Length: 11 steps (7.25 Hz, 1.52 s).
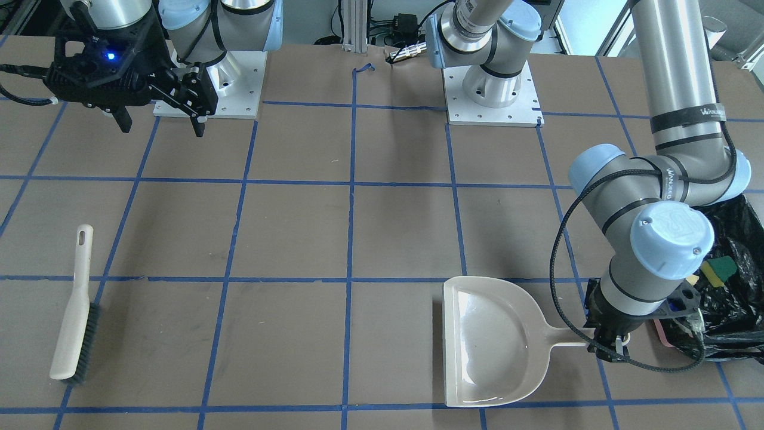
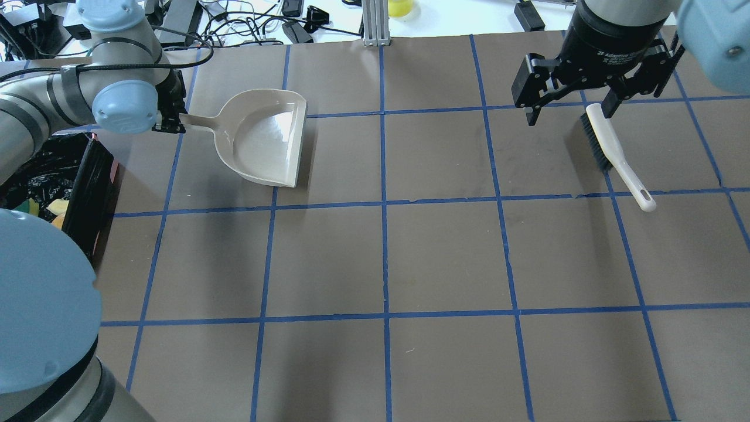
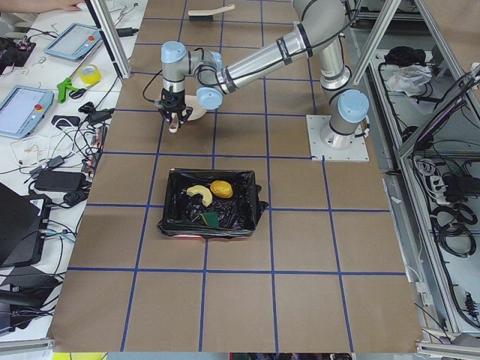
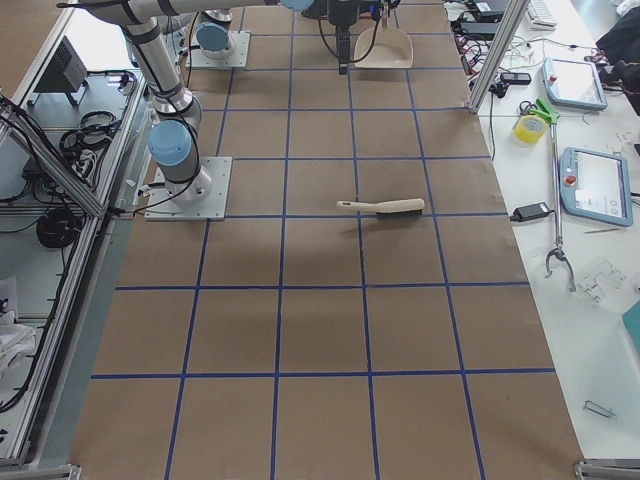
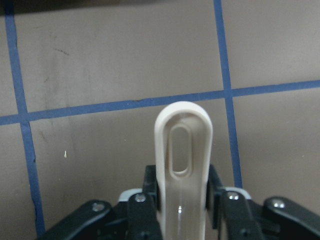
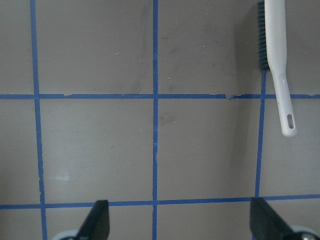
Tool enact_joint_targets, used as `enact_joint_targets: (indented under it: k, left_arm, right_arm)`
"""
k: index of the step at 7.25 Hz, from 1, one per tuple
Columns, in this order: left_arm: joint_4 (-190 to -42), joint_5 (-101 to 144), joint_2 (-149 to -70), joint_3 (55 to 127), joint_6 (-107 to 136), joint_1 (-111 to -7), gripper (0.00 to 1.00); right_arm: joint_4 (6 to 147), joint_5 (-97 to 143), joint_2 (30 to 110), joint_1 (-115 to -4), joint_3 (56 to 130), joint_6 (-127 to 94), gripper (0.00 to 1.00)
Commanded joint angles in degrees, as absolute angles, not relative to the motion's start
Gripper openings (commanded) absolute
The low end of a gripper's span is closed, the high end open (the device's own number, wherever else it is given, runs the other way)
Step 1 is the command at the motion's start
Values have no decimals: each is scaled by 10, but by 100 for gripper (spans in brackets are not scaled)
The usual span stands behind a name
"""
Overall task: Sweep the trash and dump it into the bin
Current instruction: 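Bring the emptied dustpan back onto the table with the left gripper, then lower the dustpan flat onto the table with the left gripper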
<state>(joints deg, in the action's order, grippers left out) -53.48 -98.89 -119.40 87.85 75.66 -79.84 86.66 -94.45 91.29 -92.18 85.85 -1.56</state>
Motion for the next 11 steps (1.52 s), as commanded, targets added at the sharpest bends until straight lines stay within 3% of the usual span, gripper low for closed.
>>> enact_joint_targets:
  k: [1, 11]
  left_arm:
    - [-526, -989, -1215, 870, 769, -802, 0]
    - [-522, -994, -1243, 851, 759, -802, 0]
  right_arm:
    - [866, -946, 913, -922, 859, -15, 100]
    - [867, -946, 912, -922, 859, -16, 100]
